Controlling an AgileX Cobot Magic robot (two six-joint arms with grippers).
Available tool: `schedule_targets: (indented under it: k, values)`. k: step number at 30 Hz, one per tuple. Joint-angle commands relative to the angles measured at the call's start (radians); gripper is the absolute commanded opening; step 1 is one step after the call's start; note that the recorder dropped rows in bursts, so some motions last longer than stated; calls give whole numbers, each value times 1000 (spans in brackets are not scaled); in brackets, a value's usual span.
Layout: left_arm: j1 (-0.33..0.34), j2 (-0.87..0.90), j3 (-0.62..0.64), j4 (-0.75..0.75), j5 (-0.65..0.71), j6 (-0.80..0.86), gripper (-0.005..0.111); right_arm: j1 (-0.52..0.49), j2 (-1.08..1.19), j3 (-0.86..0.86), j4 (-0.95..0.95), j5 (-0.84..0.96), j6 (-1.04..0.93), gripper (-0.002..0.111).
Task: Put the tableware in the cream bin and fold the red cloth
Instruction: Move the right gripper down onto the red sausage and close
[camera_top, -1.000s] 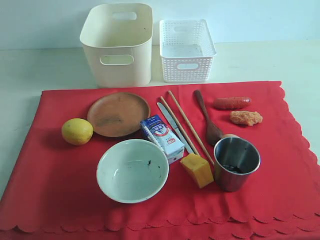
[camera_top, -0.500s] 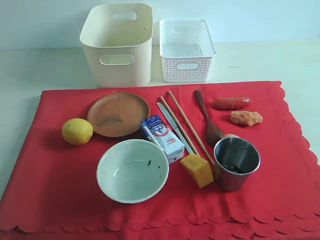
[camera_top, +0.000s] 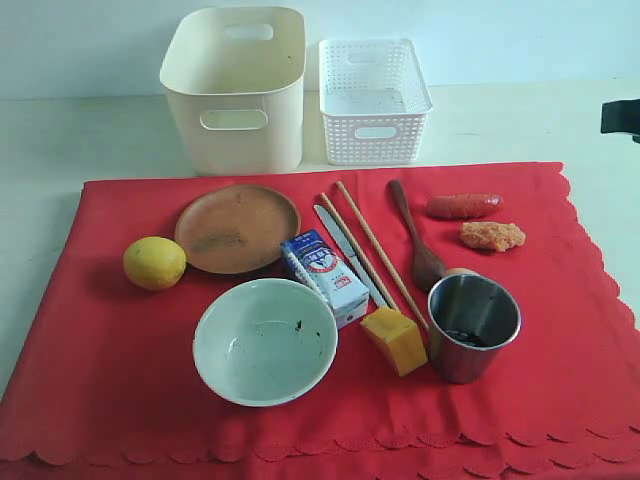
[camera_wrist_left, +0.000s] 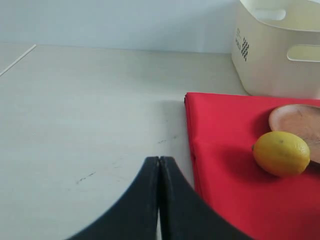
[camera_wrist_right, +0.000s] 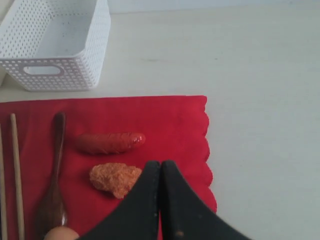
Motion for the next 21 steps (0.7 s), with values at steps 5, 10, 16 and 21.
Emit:
schedule_targets:
  k: [5,10,16,21]
  values:
    - [4,-7,-1,-5,-12,3,0,1,101,-115,23,124,-11,0]
    - [4,-7,-1,-5,-12,3,0,1,146,-141,26,139,-33,0]
    - [4,-7,-1,-5,-12,3,0,1,184,-142,146,139,-130,0]
    - [4,-7,-1,-5,-12,3,0,1,204,-142,282,146,-275,0]
